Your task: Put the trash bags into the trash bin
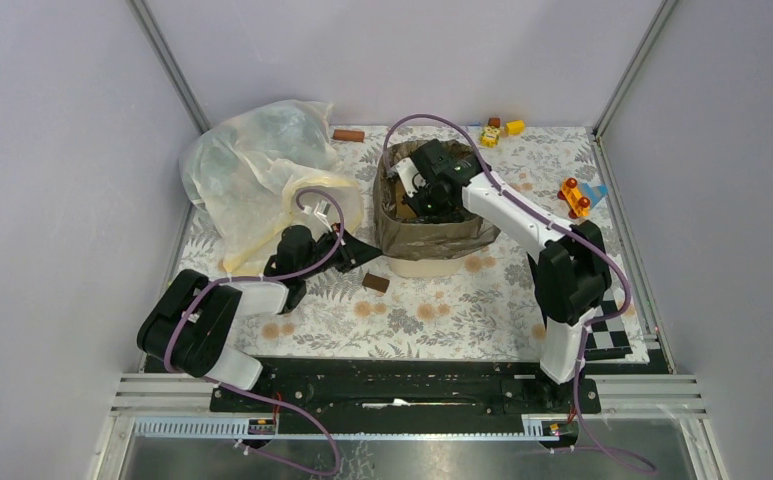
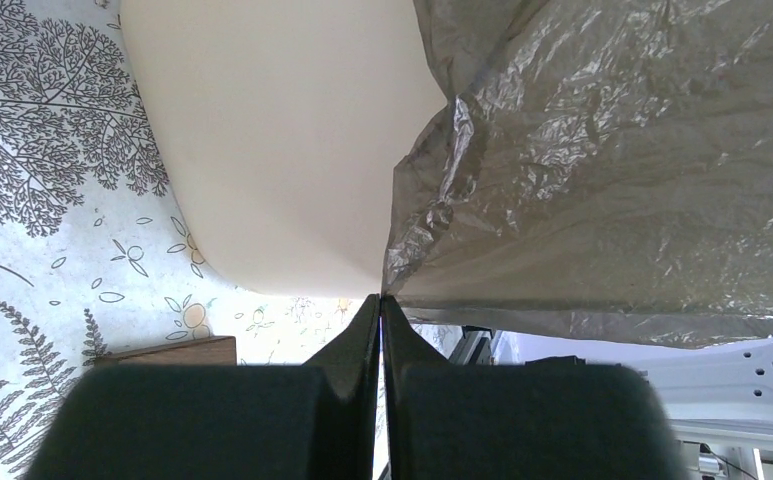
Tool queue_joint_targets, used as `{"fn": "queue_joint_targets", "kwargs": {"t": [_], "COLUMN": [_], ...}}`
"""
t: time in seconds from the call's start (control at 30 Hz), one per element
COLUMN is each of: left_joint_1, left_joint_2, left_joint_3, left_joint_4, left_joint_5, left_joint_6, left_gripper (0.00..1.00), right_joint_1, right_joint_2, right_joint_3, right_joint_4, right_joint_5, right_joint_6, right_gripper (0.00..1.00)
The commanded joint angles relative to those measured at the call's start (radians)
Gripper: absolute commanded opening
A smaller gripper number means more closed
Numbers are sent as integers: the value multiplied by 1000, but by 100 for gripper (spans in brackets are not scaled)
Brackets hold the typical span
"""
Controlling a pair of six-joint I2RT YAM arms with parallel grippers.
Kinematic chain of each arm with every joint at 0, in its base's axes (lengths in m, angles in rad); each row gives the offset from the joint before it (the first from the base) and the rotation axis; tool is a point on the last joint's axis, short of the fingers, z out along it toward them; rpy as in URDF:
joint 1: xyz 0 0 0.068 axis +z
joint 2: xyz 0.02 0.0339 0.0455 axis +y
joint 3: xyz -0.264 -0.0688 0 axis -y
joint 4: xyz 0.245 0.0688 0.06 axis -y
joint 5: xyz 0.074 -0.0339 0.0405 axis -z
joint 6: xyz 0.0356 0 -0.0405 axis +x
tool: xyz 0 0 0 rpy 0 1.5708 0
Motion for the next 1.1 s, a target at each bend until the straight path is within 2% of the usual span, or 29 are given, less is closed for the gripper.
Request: {"fn": "queue_joint_targets", "kwargs": {"t": [0.0, 0.5, 0.83, 1.07], "left_joint_1": [-2, -2, -2, -2], "left_joint_2": [7, -2, -20, -29], "left_joint_3": [45, 54, 68, 83], "left_joint_4": [41, 19, -18, -36], "left_joint_5": [15, 15, 11, 12], "left_joint_6": [22, 36, 54, 60], "left_gripper": [0, 0, 0, 0], "right_joint_1": [-5, -10, -22, -25], "right_joint_2": [30, 105, 174, 160], "right_joint_3": [-8, -21, -37, -114], "right_joint_4": [-12, -29, -28, 73], "right_joint_5": [11, 12, -40, -35], "right_joint_6": [17, 6, -19, -20], "right_gripper": [0, 0, 0, 0]}}
